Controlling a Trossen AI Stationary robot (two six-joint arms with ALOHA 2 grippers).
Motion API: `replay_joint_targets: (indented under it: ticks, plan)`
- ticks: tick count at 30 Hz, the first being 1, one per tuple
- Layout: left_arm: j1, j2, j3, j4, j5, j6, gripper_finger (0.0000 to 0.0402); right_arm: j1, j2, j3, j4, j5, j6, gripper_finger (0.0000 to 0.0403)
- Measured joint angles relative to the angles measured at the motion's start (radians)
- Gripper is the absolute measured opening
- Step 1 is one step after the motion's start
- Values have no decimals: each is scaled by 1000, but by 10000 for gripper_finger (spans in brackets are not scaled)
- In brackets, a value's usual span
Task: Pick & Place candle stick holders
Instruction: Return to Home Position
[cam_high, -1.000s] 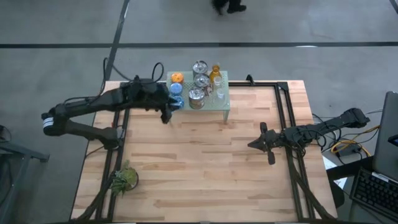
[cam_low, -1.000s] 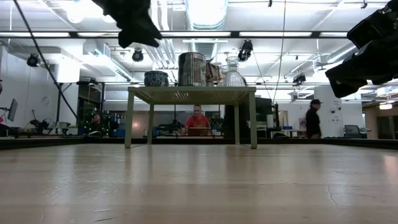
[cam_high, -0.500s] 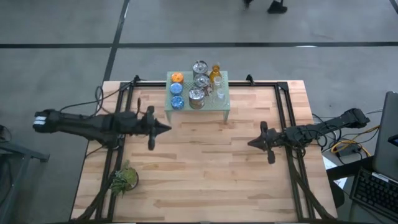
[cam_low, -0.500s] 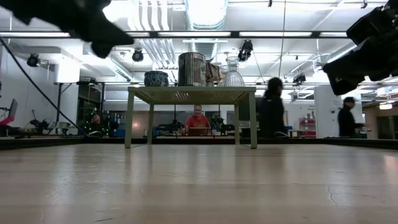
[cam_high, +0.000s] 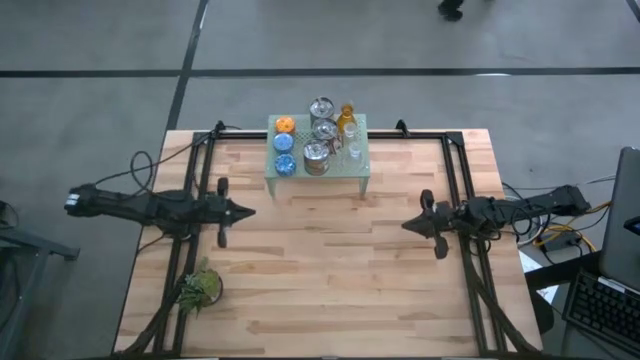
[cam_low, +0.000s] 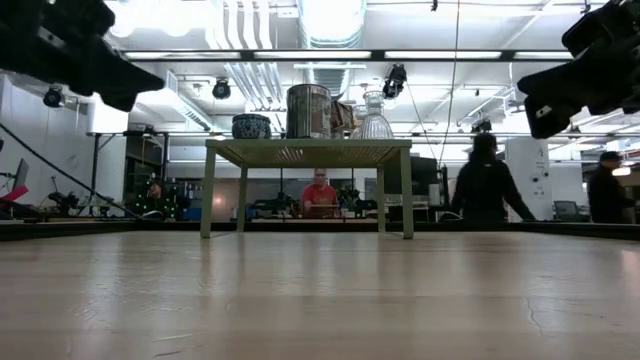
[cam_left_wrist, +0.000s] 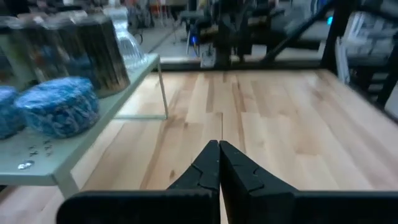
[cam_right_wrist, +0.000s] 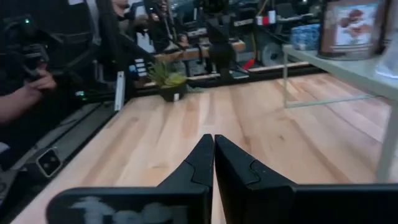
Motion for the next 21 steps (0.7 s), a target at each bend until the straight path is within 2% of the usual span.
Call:
replay_joint_targets:
  ticks: [4, 7, 9, 12, 14, 21]
  plan:
    - [0, -153, -53, -25, 18, -11, 6, -13, -82, 0, -90, 63, -1, 8]
    - [0, -253, -75, -66, 18, -18, 6, -12, -121, 0, -90, 76, -42, 8]
    - [0, -254, -103, -137, 21, -27, 5, -12, -140, 0, -92, 81, -61, 8]
    - [-2, -237, -111, -81, 16, -25, 4, -13, -154, 0, -89, 105, -76, 8]
    - [-1, -244, -134, -120, -1, -28, 8, -12, -151, 0, -90, 100, -89, 8]
    - [-1, -246, -148, -92, -22, -74, 19, -12, -76, 0, -90, 96, -100, 8]
